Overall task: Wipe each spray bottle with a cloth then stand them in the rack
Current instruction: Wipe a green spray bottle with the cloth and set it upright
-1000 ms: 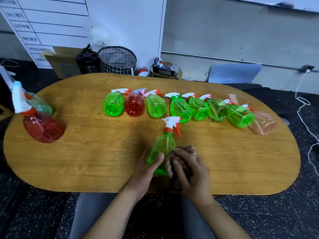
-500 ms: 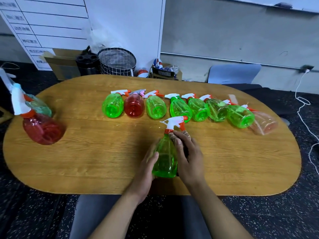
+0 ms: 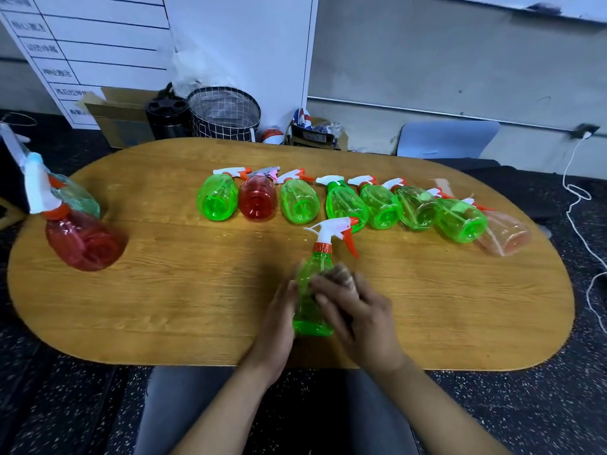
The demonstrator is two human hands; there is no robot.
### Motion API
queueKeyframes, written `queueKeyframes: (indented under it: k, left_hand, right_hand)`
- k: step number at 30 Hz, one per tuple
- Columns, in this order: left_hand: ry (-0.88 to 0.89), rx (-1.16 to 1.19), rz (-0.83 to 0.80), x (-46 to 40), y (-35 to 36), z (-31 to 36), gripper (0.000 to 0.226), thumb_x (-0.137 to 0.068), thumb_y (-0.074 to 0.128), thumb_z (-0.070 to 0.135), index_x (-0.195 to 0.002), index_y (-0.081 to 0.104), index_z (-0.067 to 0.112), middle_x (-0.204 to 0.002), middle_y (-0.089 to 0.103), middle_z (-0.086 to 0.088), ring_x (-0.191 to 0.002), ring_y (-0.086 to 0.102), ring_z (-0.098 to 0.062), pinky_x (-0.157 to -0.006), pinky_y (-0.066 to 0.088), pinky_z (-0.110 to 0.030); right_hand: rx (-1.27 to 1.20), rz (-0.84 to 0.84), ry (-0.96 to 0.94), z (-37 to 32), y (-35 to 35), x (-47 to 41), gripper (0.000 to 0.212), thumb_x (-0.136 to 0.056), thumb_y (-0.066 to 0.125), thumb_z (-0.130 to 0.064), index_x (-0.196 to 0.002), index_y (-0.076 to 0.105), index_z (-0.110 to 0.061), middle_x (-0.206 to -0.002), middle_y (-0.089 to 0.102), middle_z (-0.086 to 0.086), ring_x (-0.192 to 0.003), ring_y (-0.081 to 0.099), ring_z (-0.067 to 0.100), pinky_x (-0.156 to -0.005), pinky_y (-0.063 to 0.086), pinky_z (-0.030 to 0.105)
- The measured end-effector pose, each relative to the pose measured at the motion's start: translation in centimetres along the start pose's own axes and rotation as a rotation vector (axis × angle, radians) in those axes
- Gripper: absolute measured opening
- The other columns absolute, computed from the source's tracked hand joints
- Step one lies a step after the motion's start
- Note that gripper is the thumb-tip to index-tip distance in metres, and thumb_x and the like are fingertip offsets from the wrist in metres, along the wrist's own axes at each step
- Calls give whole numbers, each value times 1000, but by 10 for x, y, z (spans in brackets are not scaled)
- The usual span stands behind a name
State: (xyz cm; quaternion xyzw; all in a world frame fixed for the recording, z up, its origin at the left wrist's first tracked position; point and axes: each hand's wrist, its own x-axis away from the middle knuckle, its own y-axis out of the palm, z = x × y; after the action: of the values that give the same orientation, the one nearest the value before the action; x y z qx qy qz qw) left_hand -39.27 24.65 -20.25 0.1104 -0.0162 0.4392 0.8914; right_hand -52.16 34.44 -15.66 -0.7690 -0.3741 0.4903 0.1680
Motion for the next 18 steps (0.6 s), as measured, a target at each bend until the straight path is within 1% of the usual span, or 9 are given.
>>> queueKeyframes:
  k: [1,3,6,9,11,13,14,16,18]
  left_hand:
    - [1,-4,-12,0,1,-1,62,-106,51,59,-158,50,27,-160,53,-8,-152,45,-32,-125,29,-67]
    - [-2,-5,-28,0,1,-2,57,-106,48,58,-156,52,31,-161,53,-4,-152,45,-31,-125,29,-68]
    - [6,-1,-44,0,-1,1,53,-107,48,56,-155,52,35,-159,55,-1,-149,49,-28,-122,34,-67]
    - [0,10,-14,-1,-3,2,50,-108,45,53,-153,54,36,-156,59,-2,-147,52,-26,-124,35,-64]
    - [-10,22,1,-2,-2,3,52,-107,45,55,-154,54,36,-154,60,-1,-145,54,-25,-125,35,-61]
    - [-20,37,0,-1,-1,4,54,-106,45,56,-155,53,33,-153,61,-2,-144,56,-26,-124,37,-59]
    - [-25,44,-7,1,0,5,56,-106,46,57,-155,52,31,-153,61,-4,-144,55,-28,-124,36,-60]
    - [-24,49,-18,6,-1,6,60,-105,47,60,-156,51,29,-156,58,-7,-148,51,-30,-125,32,-65]
    - [-13,47,-40,12,-1,7,56,-106,46,61,-156,51,36,-159,55,-3,-151,47,-28,-125,31,-65]
  right_hand:
    - [-5,36,70,4,-1,-13,29,-107,58,-37,-132,71,-30,-109,62,3,-84,68,18,-73,58,31]
    - [18,15,180,12,3,-31,31,-107,56,-42,-130,73,-30,-114,66,2,-92,72,19,-77,60,37]
    - [-1,-51,228,16,15,-27,32,-106,53,-45,-129,73,-33,-115,67,2,-93,72,20,-74,60,43]
    - [-4,-121,58,8,14,-1,31,-106,57,-41,-131,73,-30,-109,65,7,-83,69,20,-69,60,37]
    - [47,-175,-88,5,10,14,30,-105,61,-37,-131,73,-29,-106,65,6,-79,66,17,-66,57,31]
    - [79,-185,-181,5,6,19,28,-104,64,-35,-129,75,-28,-109,68,5,-80,68,17,-69,56,27]
    - [54,-174,-181,4,3,17,27,-104,65,-33,-129,75,-27,-110,69,5,-82,69,17,-71,58,27]
    - [-53,-121,-78,1,0,6,27,-105,64,-32,-130,73,-28,-114,68,5,-88,71,18,-75,60,32]
    - [-123,-27,101,-1,-1,-13,28,-106,60,-37,-130,72,-30,-119,67,0,-98,72,14,-81,60,35]
